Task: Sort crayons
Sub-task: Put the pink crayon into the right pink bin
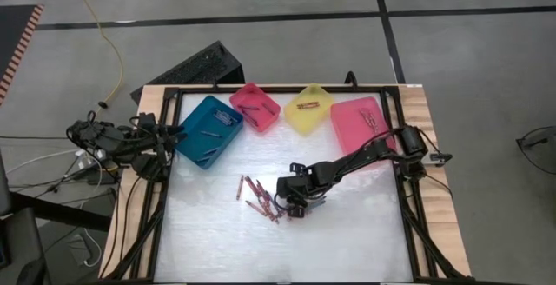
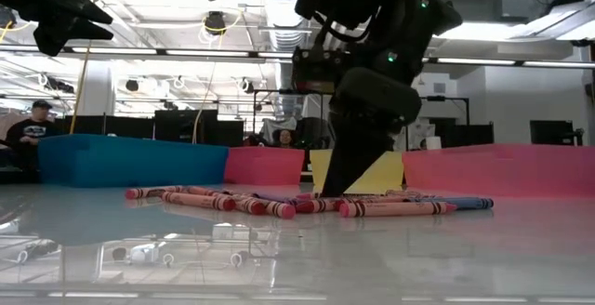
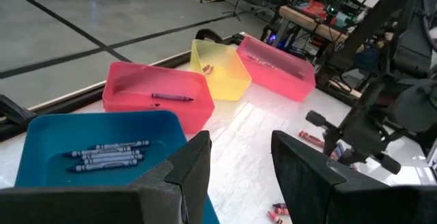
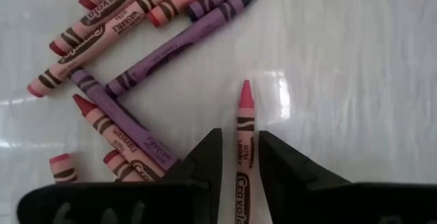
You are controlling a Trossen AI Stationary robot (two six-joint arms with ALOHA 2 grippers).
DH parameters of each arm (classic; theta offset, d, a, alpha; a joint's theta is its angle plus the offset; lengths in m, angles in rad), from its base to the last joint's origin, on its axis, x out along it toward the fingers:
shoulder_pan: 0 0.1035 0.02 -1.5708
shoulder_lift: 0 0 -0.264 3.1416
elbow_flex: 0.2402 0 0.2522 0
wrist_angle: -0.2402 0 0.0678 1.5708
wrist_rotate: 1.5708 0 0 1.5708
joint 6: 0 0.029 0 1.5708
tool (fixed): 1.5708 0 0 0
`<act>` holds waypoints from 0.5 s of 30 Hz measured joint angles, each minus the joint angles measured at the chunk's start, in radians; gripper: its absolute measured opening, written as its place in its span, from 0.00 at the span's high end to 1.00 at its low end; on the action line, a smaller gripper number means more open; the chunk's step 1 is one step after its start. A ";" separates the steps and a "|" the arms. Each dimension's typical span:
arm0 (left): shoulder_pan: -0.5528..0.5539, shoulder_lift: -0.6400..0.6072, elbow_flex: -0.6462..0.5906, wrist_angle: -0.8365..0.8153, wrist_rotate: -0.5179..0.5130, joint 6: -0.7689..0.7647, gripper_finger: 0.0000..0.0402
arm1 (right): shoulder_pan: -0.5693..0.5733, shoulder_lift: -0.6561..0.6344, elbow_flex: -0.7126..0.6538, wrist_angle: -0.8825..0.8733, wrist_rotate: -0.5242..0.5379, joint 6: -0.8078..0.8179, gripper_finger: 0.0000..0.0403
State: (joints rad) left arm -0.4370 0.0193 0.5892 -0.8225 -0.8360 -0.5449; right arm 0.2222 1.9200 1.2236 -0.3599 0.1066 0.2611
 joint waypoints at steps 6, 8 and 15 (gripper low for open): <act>0.000 0.000 0.000 0.000 -0.002 0.001 0.64 | -0.008 0.008 0.002 -0.017 0.019 0.062 0.75; 0.000 0.000 0.000 0.000 -0.002 0.001 0.64 | -0.015 0.009 0.002 -0.036 0.020 0.089 0.77; 0.000 0.000 0.000 -0.003 0.003 0.000 0.64 | -0.026 0.009 0.001 -0.047 0.068 0.194 0.96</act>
State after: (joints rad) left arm -0.4370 0.0193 0.5892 -0.8253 -0.8328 -0.5449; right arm 0.1967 1.9288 1.2246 -0.4067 0.1750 0.4554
